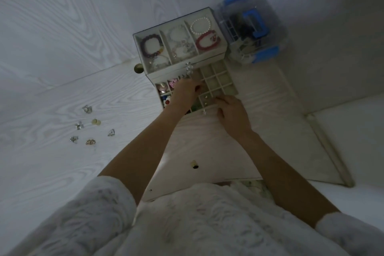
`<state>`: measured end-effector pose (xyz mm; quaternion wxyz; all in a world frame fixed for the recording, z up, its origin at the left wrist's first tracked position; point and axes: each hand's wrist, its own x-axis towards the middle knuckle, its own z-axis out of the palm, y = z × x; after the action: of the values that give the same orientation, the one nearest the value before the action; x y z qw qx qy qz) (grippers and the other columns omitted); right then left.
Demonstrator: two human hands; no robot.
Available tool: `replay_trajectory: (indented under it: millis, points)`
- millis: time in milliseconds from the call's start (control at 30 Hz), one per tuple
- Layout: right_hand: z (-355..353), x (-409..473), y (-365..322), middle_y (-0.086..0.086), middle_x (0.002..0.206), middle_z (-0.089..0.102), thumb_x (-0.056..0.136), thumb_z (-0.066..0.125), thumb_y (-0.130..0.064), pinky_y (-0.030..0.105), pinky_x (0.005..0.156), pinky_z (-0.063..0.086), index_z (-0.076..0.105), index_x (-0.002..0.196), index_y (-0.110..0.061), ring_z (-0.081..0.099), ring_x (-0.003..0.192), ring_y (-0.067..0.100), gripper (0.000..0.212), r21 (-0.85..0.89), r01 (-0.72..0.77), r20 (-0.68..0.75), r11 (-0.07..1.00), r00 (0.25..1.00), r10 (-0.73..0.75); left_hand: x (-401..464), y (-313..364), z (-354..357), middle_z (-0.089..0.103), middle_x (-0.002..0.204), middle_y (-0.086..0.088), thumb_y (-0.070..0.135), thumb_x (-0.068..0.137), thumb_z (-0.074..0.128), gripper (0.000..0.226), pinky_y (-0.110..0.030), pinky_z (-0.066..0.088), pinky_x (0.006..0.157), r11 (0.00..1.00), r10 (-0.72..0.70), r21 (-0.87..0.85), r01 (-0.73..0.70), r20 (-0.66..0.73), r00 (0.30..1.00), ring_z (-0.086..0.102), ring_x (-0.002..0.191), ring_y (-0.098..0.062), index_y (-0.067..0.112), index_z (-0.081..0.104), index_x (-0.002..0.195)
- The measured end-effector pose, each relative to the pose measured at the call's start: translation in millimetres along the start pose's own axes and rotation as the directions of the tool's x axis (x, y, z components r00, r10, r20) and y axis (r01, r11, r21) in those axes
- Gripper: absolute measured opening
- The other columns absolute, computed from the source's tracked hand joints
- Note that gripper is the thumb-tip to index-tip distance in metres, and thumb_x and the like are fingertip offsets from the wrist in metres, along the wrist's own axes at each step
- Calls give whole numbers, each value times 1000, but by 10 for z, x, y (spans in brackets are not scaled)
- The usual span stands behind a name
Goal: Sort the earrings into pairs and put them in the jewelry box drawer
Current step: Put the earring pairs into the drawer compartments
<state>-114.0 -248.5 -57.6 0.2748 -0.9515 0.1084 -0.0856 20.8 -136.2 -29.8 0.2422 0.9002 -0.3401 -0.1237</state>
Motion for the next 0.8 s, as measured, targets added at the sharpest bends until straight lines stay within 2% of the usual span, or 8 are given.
replay_trajectory:
  millis: [167,267,333,400,500,600,667,800]
  points:
    - [-20,-20,-5,16,116,63,76,51,7,39,93,47,63,113,-5,58,106,32,40,14,-3,27,1000,1000,3,-130,47,-75,73,81,-17,4,84,62,18,-32,52,71,991,129,-41,-129,-4,992,68,70,-28,6,72,99]
    - [-58,-84,-78,13,117,61,79,52,-2,40,92,44,61,114,-6,51,112,29,36,-9,13,-1,1000,1000,-13,-318,77,-171,72,93,-12,11,86,62,19,-33,52,74,982,184,-29,-184,-20,983,67,81,-26,9,69,103]
    - [-70,-233,-154,10,113,62,79,57,-9,39,89,42,63,110,-10,42,110,24,31,-31,112,33,993,993,-111,-572,46,-236,71,97,-6,19,87,61,18,-31,51,73,991,130,19,-129,-96,987,64,88,-25,13,68,102]
    - [-58,-446,-251,9,112,60,81,65,-17,39,89,44,62,110,-13,38,107,20,30,42,158,176,987,971,-163,-876,-40,-278,70,94,-2,23,85,63,16,-25,43,70,999,39,44,-32,-157,987,60,89,-22,17,68,99]
    - [-18,-690,-394,5,121,50,82,68,-30,38,91,45,54,123,-20,42,109,20,45,174,21,507,984,855,-108,-1224,-266,-228,68,93,-1,24,84,66,17,-27,43,70,995,-87,38,94,-166,982,56,90,-23,20,68,100]
    - [86,-795,-508,2,125,42,79,71,-32,32,88,45,47,130,-24,42,109,16,56,160,17,653,987,748,-119,-1400,-426,-154,67,99,-1,24,84,66,18,-33,48,71,985,-162,34,169,-143,976,54,94,-23,21,68,102]
    - [159,-843,-545,7,122,46,79,71,-22,34,85,47,52,127,-17,46,106,20,52,171,65,636,983,755,-161,-1456,-446,-122,66,102,0,24,86,64,18,-31,46,71,978,-196,41,202,-124,973,54,96,-22,23,68,104]
    - [262,-889,-549,15,98,60,76,71,-6,31,69,52,68,100,-6,60,82,27,24,170,159,506,972,833,-225,-1477,-428,-77,66,105,2,27,90,58,18,-30,45,70,970,-237,40,241,-88,968,58,95,-19,26,67,105]
